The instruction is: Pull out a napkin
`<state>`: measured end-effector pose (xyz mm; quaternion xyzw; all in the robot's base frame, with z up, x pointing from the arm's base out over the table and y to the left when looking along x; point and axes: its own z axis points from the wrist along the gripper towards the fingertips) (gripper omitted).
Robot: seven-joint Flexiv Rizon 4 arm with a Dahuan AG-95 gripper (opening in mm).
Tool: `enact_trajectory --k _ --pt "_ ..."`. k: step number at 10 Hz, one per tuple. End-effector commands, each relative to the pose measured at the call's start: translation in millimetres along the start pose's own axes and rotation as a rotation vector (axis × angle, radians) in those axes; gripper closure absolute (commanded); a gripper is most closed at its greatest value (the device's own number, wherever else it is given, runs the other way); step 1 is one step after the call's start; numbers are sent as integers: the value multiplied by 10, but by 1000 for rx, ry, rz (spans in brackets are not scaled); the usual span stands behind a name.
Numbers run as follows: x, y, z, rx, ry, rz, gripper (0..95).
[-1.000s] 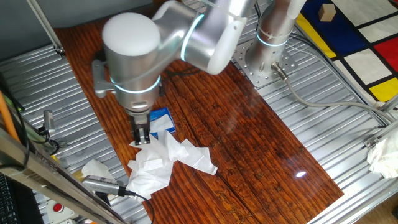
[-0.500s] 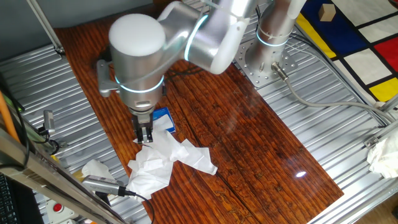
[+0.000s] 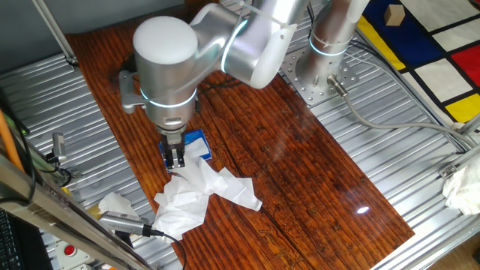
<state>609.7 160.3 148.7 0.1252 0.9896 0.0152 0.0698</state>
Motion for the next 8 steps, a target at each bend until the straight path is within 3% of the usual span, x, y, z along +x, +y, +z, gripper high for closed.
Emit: enact_trajectory --k 1,8 --pt "3 -8 6 2 6 6 950" --pt "-24 -30 227 -1 1 6 950"
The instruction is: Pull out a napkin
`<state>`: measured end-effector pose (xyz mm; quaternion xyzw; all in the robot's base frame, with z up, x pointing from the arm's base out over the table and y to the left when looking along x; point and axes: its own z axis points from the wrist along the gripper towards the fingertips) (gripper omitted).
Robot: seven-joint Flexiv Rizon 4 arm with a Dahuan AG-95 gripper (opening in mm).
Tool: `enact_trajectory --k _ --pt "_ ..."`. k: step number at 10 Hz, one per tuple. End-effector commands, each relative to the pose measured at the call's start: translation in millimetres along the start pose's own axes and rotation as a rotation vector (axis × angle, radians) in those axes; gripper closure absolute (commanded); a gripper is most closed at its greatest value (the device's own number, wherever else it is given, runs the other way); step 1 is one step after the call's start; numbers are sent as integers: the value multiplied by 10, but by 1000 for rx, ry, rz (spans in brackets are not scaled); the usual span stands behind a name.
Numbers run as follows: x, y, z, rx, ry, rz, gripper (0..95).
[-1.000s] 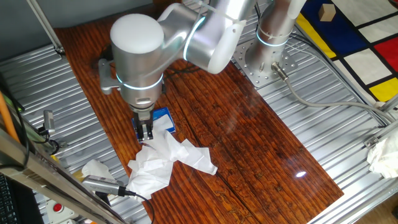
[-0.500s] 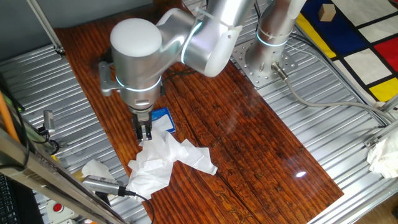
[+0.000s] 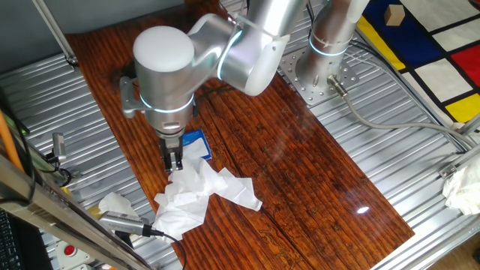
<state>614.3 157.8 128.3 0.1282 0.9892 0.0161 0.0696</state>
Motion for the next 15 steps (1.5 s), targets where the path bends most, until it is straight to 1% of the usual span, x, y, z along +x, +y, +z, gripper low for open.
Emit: enact_trajectory --k 1,5,7,11,12,14,15 --pt "-4 -9 57 -1 -2 0 950" --pt "-12 -15 171 0 -9 0 950" --pt "-12 -20 246 0 -8 -1 950" --pt "-6 -34 339 -2 2 -2 950" --pt "3 -49 352 -4 35 -5 950" --pt "7 -57 357 8 80 -2 950" --pt "8 -58 358 16 109 1 950"
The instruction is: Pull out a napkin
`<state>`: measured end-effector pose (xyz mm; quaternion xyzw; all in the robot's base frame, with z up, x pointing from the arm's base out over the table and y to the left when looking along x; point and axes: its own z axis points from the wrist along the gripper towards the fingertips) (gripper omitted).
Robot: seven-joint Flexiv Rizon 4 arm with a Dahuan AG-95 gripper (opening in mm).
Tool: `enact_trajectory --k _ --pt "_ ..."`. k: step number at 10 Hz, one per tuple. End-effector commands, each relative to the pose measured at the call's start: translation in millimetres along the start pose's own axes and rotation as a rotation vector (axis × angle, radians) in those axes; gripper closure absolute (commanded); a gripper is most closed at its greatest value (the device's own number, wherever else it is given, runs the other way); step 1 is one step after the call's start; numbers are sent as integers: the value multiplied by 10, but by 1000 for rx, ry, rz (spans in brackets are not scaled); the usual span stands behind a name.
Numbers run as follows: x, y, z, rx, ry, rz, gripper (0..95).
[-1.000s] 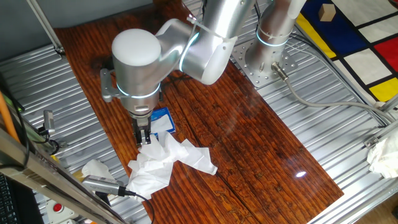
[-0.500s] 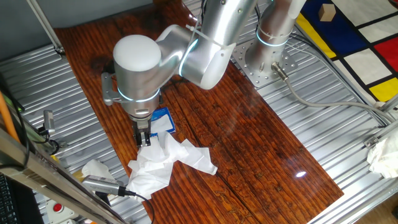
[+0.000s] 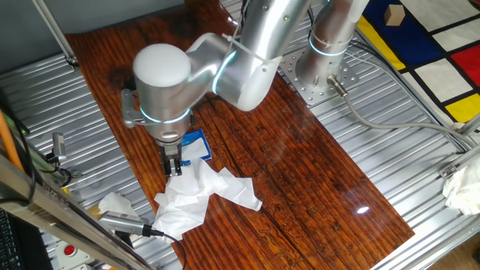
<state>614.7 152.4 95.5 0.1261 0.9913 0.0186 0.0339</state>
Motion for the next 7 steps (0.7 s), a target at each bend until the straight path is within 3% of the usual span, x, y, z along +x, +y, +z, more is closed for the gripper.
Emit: enact_trajectory --k 1,4,7 --pt "-20 9 31 16 56 5 950" --pt "-9 -12 44 15 76 2 950" --pt "-5 -18 46 18 71 1 950"
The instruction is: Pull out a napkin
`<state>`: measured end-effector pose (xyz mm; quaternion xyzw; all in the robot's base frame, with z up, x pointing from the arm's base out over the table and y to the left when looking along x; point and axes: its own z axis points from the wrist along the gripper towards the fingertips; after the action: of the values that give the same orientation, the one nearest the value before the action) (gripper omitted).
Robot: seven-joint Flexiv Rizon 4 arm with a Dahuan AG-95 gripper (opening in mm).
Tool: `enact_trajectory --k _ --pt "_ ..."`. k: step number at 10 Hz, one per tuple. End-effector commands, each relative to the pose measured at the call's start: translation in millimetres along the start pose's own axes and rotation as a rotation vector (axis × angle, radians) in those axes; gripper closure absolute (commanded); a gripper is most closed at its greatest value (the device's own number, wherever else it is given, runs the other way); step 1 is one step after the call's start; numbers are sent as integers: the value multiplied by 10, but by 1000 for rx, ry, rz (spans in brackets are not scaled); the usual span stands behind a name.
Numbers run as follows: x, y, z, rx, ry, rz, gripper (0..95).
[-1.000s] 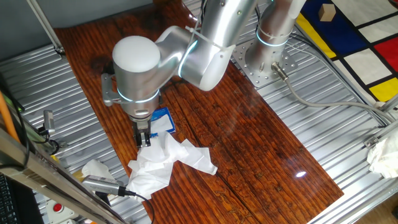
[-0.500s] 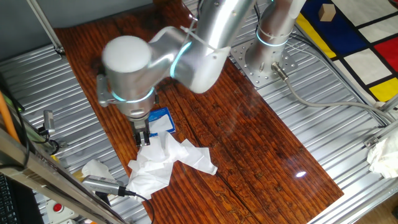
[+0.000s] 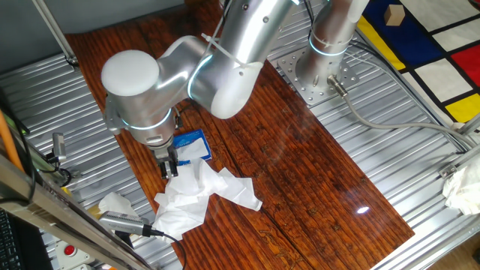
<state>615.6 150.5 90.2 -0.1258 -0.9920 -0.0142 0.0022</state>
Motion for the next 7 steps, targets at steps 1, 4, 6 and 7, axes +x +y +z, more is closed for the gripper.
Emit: enact_trajectory --k 1,4,6,7 --pt "5 1 -9 -1 -3 -8 760" --pt "5 2 -11 -15 -19 -29 190" --pt "5 2 -12 -35 -30 -26 0" --pt "4 1 -15 -49 -32 -26 0"
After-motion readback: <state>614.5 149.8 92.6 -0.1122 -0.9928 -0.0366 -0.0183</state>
